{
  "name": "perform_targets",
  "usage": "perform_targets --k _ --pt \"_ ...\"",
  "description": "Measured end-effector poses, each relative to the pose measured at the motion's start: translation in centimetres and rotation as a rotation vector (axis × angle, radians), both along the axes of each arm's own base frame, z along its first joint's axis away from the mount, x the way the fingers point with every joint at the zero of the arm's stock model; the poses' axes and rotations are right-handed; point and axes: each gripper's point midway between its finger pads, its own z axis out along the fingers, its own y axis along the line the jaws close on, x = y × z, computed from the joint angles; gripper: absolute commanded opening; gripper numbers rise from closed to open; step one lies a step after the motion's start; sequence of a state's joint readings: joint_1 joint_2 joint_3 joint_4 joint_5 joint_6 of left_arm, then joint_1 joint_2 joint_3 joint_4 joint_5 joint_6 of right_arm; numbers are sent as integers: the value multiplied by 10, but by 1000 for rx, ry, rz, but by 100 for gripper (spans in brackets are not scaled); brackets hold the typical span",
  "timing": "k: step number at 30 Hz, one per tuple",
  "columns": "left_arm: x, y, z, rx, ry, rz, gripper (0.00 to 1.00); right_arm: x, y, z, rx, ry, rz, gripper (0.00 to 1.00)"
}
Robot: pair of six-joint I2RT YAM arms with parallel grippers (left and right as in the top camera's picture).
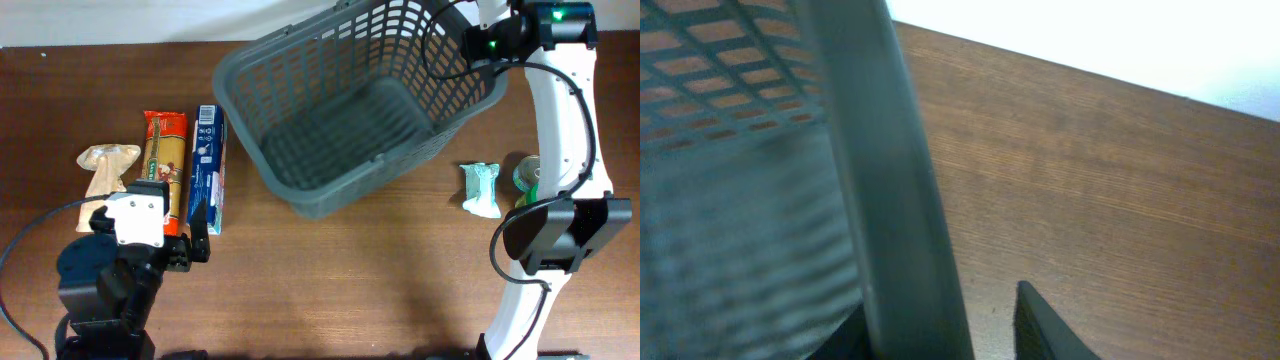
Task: Pack container
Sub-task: 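Reach the right gripper to the basket's right rim and grasp it, then pull the grey basket rightward and down with the right gripper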
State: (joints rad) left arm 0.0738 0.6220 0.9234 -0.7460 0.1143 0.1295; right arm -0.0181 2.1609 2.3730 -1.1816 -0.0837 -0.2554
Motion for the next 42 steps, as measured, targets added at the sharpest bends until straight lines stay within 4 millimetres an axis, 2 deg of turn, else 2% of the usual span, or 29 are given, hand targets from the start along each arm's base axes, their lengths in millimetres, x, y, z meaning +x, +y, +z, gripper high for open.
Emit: perform_targets --k 9,13,22,29,35,42 --pt "0 0 0 0 0 0 99 -6 4 -3 37 30 -19 13" --pt "0 0 0 0 0 0 99 -13 4 -4 43 56 -29 13" --pt "0 0 0 0 0 0 99 -44 3 -7 50 169 -58 9" --pt "0 0 0 0 0 0 99 -59 3 -9 77 228 -102 8" --pt "0 0 0 0 0 0 99 -68 6 -9 118 262 -164 4" --pt "0 0 0 0 0 0 99 -74 14 -9 192 295 -278 5"
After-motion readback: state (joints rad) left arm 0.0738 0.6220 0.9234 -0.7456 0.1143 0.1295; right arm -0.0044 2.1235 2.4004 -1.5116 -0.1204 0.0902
